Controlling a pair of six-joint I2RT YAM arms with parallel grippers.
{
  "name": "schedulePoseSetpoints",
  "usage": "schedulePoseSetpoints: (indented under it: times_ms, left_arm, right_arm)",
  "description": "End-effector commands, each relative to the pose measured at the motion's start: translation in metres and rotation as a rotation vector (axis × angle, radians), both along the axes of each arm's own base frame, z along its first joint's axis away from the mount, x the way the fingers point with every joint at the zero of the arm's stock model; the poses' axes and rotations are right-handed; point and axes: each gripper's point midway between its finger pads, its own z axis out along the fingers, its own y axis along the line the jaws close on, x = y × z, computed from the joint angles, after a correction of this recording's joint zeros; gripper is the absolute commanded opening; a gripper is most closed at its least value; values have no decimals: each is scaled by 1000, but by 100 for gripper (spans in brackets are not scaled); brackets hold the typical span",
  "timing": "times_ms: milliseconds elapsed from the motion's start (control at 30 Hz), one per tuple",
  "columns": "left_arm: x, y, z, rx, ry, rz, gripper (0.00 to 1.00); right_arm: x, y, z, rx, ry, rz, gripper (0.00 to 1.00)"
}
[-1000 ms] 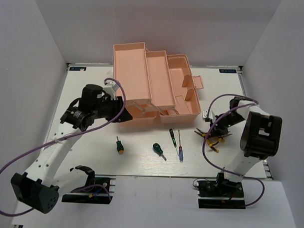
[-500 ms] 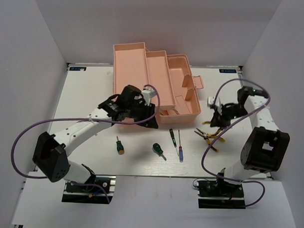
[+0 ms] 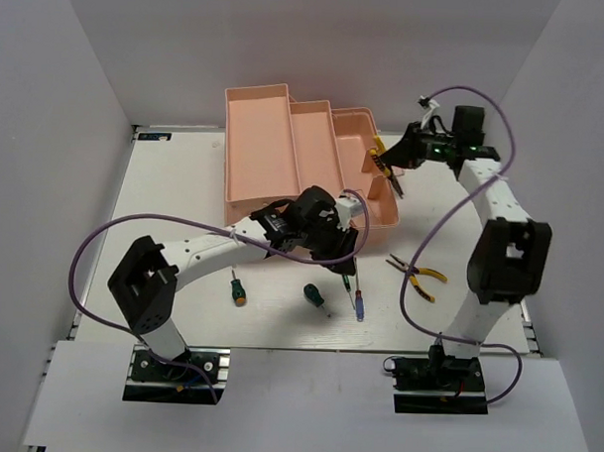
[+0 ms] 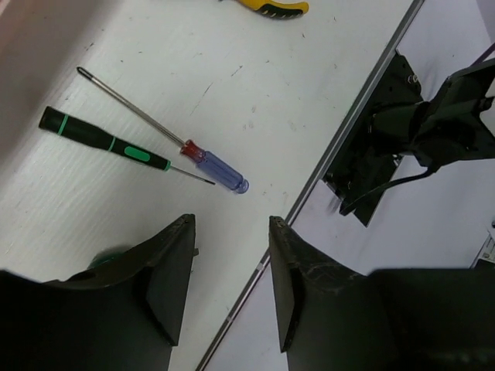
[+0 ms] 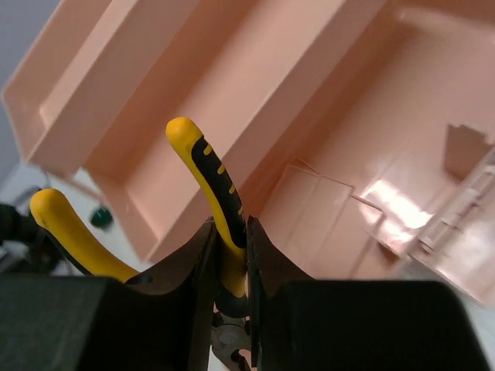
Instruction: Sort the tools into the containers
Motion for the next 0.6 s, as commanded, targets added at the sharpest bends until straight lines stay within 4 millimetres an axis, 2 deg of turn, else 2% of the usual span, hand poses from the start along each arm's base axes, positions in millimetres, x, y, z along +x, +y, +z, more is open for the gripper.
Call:
schedulePoseSetpoints:
  times_ms: [0,67,100,133,167,233,300,400,433,467,500,533,567]
  left_arm:
    - [5,-15,27,-72,-89,-5,55]
    - [4,-16,23,-63,-98,1,57]
    - [2,-17,22,-58,-105,3,58]
    - [5,-18,24,-64,-109,16,59]
    - [0,-21,24,-65,-109,6,59]
    - [3,-25,18,-60,-105,6,61]
    - [1,-30,16,-57,-102,-5,61]
    - [1,-37,11,-48,-96,-15,61]
    - [2,-39,16,-57,-110,-20,61]
    - [4,-42,8,-43,-101,-20,61]
    - [6,-44,7,-43,-101,-20,58]
    - [5,-50,11,-51,-115,-35,51]
    - [7,-53,10,-51,-115,-36,36]
  right_arm:
    - [31,41,19,206,155,-64,0]
    - [41,49,8,196,164,-82,0]
    - [44,50,1,191,181,-89,3]
    - [45,55,-11,185,208,-77,11]
    - [48,53,-15,176,214,-75,28]
    - [45,51,-25,159,235,-53,41]
    - [42,46,-24,153,226,-48,60]
    - [25,39,5,152,160,-7,64]
    - [21,36,6,139,149,-2,64]
    - [15,28,19,126,109,-3,64]
    - [12,20,30,91,35,-11,64]
    - [4,13,24,60,71,-24,59]
    - [-3,-4,23,-37,-36,-12,56]
